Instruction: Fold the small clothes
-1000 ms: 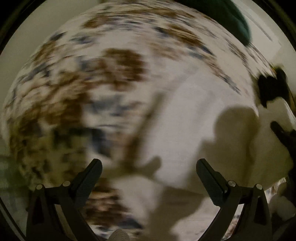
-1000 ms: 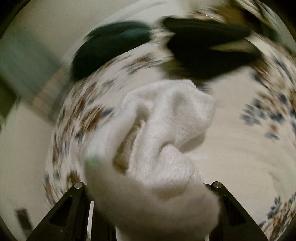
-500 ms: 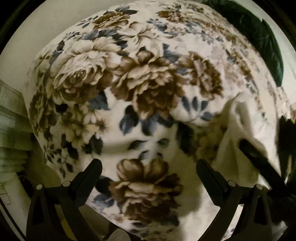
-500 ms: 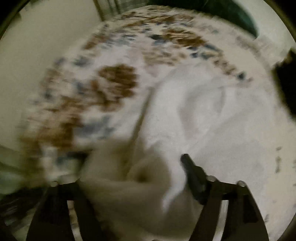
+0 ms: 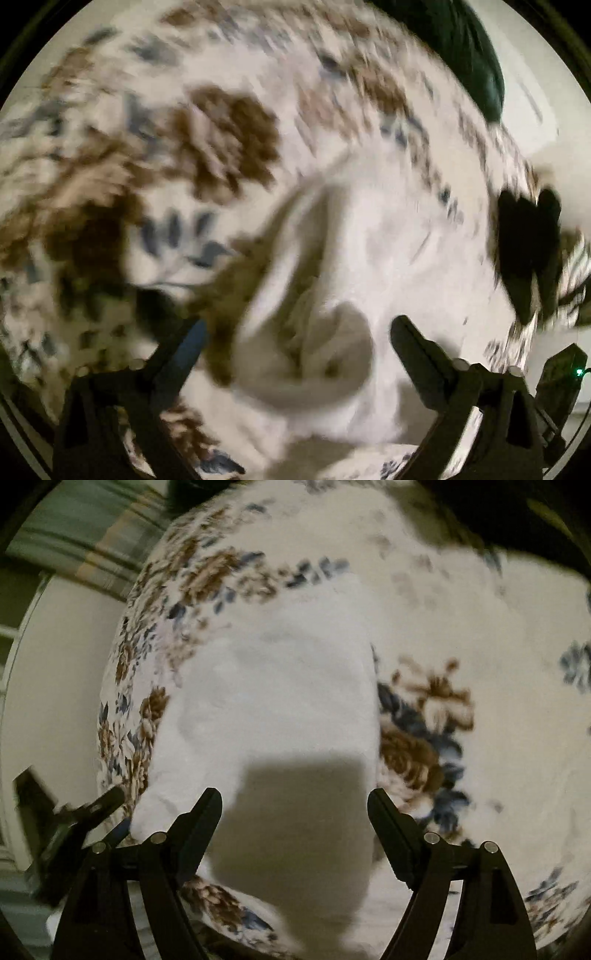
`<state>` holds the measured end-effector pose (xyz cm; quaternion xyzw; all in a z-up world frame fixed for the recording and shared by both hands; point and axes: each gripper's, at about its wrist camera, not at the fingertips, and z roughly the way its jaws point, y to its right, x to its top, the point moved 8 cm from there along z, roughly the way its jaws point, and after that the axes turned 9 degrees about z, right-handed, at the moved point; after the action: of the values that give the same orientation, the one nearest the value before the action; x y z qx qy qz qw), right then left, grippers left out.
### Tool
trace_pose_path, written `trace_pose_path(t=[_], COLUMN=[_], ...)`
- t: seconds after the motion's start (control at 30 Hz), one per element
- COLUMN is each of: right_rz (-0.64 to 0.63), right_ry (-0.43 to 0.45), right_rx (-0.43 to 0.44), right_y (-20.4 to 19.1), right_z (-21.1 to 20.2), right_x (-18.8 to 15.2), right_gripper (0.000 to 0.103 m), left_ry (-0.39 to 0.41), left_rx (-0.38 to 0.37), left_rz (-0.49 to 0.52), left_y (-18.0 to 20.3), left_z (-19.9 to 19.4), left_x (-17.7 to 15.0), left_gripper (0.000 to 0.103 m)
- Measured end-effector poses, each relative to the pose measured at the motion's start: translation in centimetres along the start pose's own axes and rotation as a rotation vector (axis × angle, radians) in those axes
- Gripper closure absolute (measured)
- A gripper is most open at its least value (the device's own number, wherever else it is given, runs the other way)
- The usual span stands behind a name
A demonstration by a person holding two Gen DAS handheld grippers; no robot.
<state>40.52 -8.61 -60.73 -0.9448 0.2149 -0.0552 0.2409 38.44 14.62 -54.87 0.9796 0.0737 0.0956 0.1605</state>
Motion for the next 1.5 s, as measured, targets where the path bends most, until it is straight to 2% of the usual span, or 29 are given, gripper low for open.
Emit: trace_pose_path(t=[0.03, 0.07, 0.13, 0.2, 0.3, 0.37, 0.5, 0.57, 0.63, 0.67, 0.7, 0.73, 0.8, 0.83, 0.87, 0.93, 1.03, 1.1, 1.17, 1.2, 1.23, 1.27, 1.37, 1.43, 1.5], right_rz=[0.026, 0.047, 0.073, 0.045, 0.047, 0.039, 0.007, -0.002, 0.003, 0.004, 0.009, 0.011, 0.015, 0.013, 0.014, 0.031, 0.051, 0.048, 0.065, 0.08, 0.094, 0.106, 0.142, 0.161, 0.191], right_ry=[-0.035, -0.062, -0.115, -0.16, -0.196, -0.192, -0.146, -0.13, -0.128, -0.128, -0.125, -0.125, -0.13, -0.128, -0.129, -0.138, -0.15, -0.145, -0.14, -0.143, -0.141, -0.136, -0.139, -0.153, -0.185], right_rx=[0.019, 0.038, 0.033, -0.034, -0.054, -0.041, -0.025, -0.013, -0.015, -0.017, -0.018, -0.015, -0.014, -0.015, -0.013, 0.004, 0.019, 0.015, 0.03, 0.046, 0.062, 0.076, 0.117, 0.127, 0.147], right_y=[0.6, 1.2, 2.4, 4.0, 5.3, 5.1, 4.3, 4.2, 4.5, 4.7, 4.8, 4.8, 4.7, 4.8, 4.8, 4.5, 4.1, 3.7, 3.5, 3.4, 3.4, 3.5, 4.0, 4.7, 5.4], right_z=[1.0, 1.6, 3.1, 4.6, 5.4, 4.7, 2.6, 2.1, 2.2, 2.3, 2.4, 2.2, 2.5, 2.6, 2.6, 3.6, 4.2, 4.1, 3.7, 3.3, 2.9, 2.5, 2.1, 2.4, 3.1], right_x=[-0.2, -0.5, -1.3, -2.5, -3.5, -3.6, -2.7, -2.2, -1.6, -1.5, -1.3, -1.1, -1.0, -1.0, -1.0, -0.8, -0.7, -0.6, -0.2, 0.1, 0.4, 0.6, 1.5, 1.7, 1.3], right_gripper=[0.02, 0.02, 0.02, 0.02, 0.02, 0.02, 0.02, 0.02, 0.02, 0.02, 0.02, 0.02, 0.02, 0.02, 0.02, 0.02, 0.02, 0.02, 0.02, 0.02, 0.02, 0.02, 0.018, 0.016, 0.016], left_ry=[-0.048, -0.07, -0.088, -0.108, -0.143, -0.125, -0.016, -0.01, -0.054, -0.089, -0.119, -0.125, -0.077, -0.05, -0.045, -0.079, -0.098, -0.094, -0.036, -0.011, 0.016, 0.04, 0.074, 0.06, 0.028], left_rx=[-0.001, -0.02, -0.041, -0.071, -0.118, -0.117, -0.111, -0.109, -0.116, -0.13, -0.142, -0.167, -0.203, -0.191, -0.173, -0.179, -0.211, -0.236, -0.259, -0.276, -0.285, -0.287, -0.3, -0.324, -0.298], left_rz=[0.013, 0.01, 0.001, -0.027, -0.088, -0.082, 0.039, 0.094, 0.135, 0.141, 0.139, 0.139, 0.153, 0.168, 0.167, 0.088, 0.053, 0.022, -0.029, -0.049, -0.075, -0.106, -0.206, -0.255, -0.277], left_y=[-0.2, -0.4, -2.0, -3.4, -4.2, -3.8, -1.0, 0.1, 1.0, 1.3, 1.3, 1.4, 1.8, 1.4, 0.6, -1.9, -2.3, -2.1, -2.2, -2.4, -2.7, -3.1, -4.4, -4.6, -4.8], left_z=[1.7, 2.3, 3.0, 3.0, 2.0, 0.2, -2.9, -2.0, 0.8, 2.5, 4.0, 4.5, 3.6, 3.0, 3.0, 4.2, 4.5, 3.3, 0.7, -0.6, -2.0, -3.0, -4.7, -3.9, -1.9], left_x=[-0.7, -1.3, -3.3, -4.9, -6.4, -6.0, -1.9, -0.1, 1.5, 2.1, 2.5, 3.0, 3.8, 4.3, 4.7, 4.6, 4.3, 4.3, 4.1, 3.8, 3.2, 2.5, -0.7, -2.7, -3.8], left_gripper=[0.038, 0.04, 0.038, 0.033, 0.032, 0.032, 0.033, 0.033, 0.035, 0.04, 0.076, 0.087, 0.09, 0.09, 0.09, 0.091, 0.087, 0.084, 0.077, 0.061, 0.034, 0.026, 0.025, 0.025, 0.025])
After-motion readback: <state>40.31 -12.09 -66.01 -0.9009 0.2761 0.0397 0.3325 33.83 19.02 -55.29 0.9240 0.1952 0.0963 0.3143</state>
